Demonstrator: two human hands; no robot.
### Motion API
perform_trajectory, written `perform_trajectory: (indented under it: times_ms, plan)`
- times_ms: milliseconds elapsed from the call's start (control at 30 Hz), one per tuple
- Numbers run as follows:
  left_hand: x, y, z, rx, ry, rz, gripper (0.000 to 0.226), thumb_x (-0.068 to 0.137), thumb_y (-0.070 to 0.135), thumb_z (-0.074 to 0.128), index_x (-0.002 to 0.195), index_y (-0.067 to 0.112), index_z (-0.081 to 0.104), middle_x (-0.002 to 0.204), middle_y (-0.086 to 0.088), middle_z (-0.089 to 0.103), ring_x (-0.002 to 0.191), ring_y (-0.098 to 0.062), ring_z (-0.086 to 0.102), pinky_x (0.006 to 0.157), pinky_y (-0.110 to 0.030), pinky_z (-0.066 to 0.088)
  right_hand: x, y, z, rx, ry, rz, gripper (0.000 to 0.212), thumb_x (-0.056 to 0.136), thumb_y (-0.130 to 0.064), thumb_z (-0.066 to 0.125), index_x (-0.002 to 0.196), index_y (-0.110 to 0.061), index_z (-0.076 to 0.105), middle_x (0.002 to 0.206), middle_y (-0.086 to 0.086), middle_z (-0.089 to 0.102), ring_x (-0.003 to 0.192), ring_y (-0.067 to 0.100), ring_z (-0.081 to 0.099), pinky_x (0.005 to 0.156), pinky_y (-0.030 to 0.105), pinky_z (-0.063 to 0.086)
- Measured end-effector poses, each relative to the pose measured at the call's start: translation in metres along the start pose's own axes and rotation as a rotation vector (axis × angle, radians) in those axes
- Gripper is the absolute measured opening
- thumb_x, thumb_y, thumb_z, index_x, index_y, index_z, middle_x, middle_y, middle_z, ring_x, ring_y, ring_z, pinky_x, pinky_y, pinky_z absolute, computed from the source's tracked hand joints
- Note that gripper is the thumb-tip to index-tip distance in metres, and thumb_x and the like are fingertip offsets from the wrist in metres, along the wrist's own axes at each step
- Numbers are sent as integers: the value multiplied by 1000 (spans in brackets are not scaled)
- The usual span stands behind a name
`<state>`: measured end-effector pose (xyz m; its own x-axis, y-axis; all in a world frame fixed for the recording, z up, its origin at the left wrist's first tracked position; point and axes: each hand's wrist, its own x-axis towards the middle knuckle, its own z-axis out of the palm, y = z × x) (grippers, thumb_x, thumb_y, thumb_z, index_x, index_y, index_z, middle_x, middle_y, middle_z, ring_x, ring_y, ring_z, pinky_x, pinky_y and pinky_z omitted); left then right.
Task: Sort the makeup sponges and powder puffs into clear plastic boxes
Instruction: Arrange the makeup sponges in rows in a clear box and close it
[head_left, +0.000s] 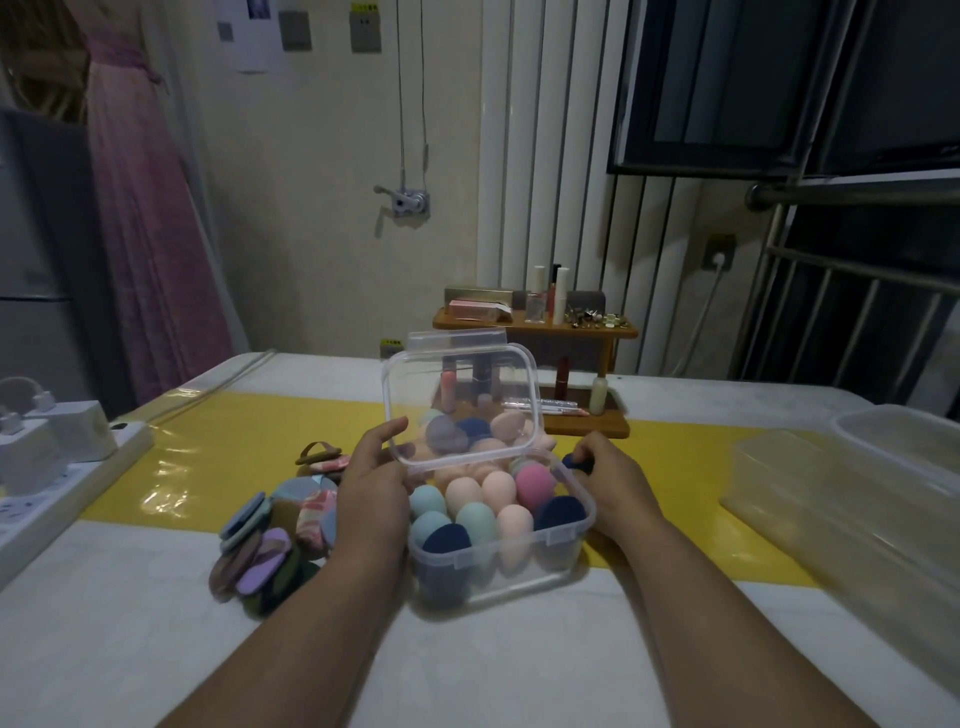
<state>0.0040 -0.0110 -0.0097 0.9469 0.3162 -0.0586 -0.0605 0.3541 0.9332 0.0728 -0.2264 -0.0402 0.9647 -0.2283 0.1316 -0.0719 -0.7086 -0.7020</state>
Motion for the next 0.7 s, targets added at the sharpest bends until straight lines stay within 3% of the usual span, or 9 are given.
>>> perform_trajectory:
  times_ms: [100, 233, 300, 400, 500, 567, 700]
  plan:
    - [-1, 0, 0, -11, -6, -12, 64, 78, -12, 38, 104, 37, 69, 114, -7, 66, 99, -36, 67, 84, -54, 58, -8, -4, -12, 103, 117, -6, 14, 93, -12, 61, 87, -22, 53, 92, 0, 61, 80, 17, 55, 66, 33, 49]
    - [-3, 2, 0, -24, -19, -15, 62, 81, -13, 38, 106, 35, 69, 111, -7, 67, 96, -35, 68, 81, -49, 59, -24, -26, -43, 321, 280, -140, 22, 89, -9, 64, 100, -22, 50, 98, 1, 59, 81, 18, 56, 63, 28, 45]
    - [-5, 3, 1, -23, -27, -21, 62, 82, -13, 38, 106, 35, 69, 111, -6, 67, 97, -34, 68, 81, -48, 59, -38, -43, -55, 395, 177, -207, 30, 84, -10, 69, 107, -25, 56, 101, 0, 61, 84, 20, 60, 70, 33, 52]
    - [-6, 4, 0, -22, -37, -25, 61, 84, -12, 36, 110, 34, 67, 113, -6, 65, 96, -33, 67, 73, -43, 59, -62, -66, -61, 368, -121, -291, 18, 83, -10, 70, 88, -27, 71, 89, -6, 65, 79, 13, 59, 69, 29, 49]
    - [-7, 5, 0, -27, -48, -25, 60, 86, -11, 36, 113, 33, 66, 114, -6, 64, 95, -32, 67, 66, -38, 57, -78, -79, -55, 210, -357, -326, 9, 87, -20, 68, 87, -27, 74, 87, -3, 68, 83, 16, 64, 73, 35, 54]
    - [-7, 5, 0, -13, -47, -18, 60, 86, -10, 36, 115, 34, 65, 114, -5, 63, 95, -31, 67, 64, -37, 57, -82, -83, -47, 85, -438, -351, 7, 91, -29, 65, 91, -27, 72, 90, -3, 66, 86, 17, 63, 77, 35, 54]
    - [-8, 5, 2, 13, -43, -1, 58, 90, -8, 36, 123, 32, 61, 113, -2, 63, 91, -26, 67, 54, -29, 56, -84, -85, -34, -170, -546, -384, 15, 95, -42, 57, 94, -30, 68, 95, -5, 64, 89, 14, 58, 71, 29, 45]
